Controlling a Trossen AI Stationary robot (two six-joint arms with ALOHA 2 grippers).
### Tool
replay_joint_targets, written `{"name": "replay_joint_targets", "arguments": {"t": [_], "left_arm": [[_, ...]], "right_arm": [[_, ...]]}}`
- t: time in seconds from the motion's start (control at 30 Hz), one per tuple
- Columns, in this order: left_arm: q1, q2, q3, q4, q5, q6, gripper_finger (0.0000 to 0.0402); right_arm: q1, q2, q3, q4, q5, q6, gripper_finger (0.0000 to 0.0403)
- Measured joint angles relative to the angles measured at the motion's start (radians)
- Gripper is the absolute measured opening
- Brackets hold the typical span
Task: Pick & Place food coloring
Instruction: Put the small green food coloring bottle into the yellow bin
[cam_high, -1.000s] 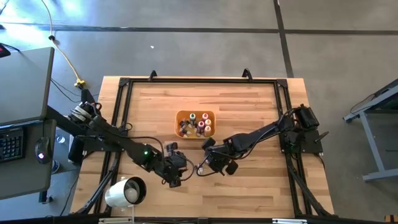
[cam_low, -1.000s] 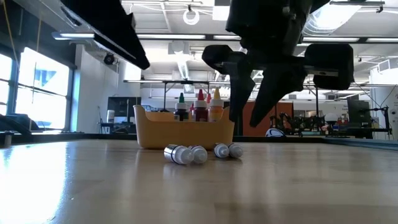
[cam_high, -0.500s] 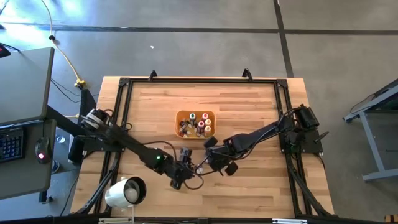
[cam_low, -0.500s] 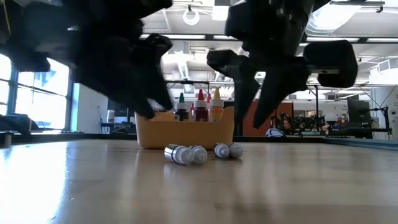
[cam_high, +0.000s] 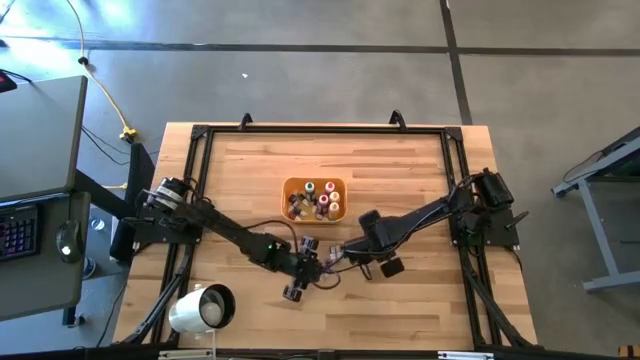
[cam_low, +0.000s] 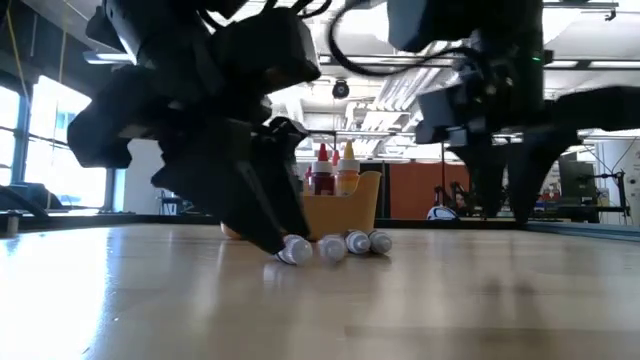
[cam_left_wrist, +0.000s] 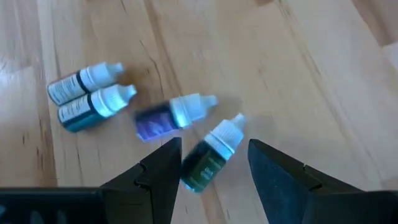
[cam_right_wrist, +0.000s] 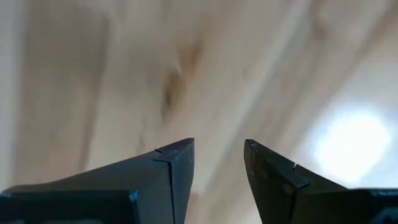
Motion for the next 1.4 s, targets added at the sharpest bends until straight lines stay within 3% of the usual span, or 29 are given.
{"name": "replay_joint_targets", "arguments": {"t": [0.23, 0.37, 0.63, 0.8, 0.93, 1.07, 1.4], "left_arm": [[0.000, 0.014, 0.001, 0.009, -0.014, -0.001, 0.0184], [0.000, 0.018, 0.001, -0.008, -0.014, -0.004, 0.0184], [0.000, 0.019, 0.001, -0.018, -0.017, -0.056, 0.0167], [0.000, 0.019, 0.001, -0.022, -0.023, -0.061, 0.0119], [0.000, 0.019, 0.001, -0.023, -0.028, -0.058, 0.0093], [0.000, 0.019, 0.001, -0.026, -0.057, -0.048, 0.0086], [0.000, -0.030, 0.001, -0.095, -0.332, -0.045, 0.0084]], "right_arm": [[0.012, -0.059, -0.001, -0.241, 0.233, 0.170, 0.0134], [0.016, -0.136, -0.002, -0.303, 0.317, 0.282, 0.0134], [0.046, -0.315, -0.002, -0.259, 0.440, 0.467, 0.0134], [0.094, -0.376, -0.002, -0.153, 0.601, 0.628, 0.0134], [0.132, -0.379, -0.002, -0.041, 0.749, 0.638, 0.0134], [0.149, -0.375, -0.002, 0.001, 0.762, 0.644, 0.0134], [0.151, -0.375, -0.001, 0.016, 0.727, 0.650, 0.0134]]}}
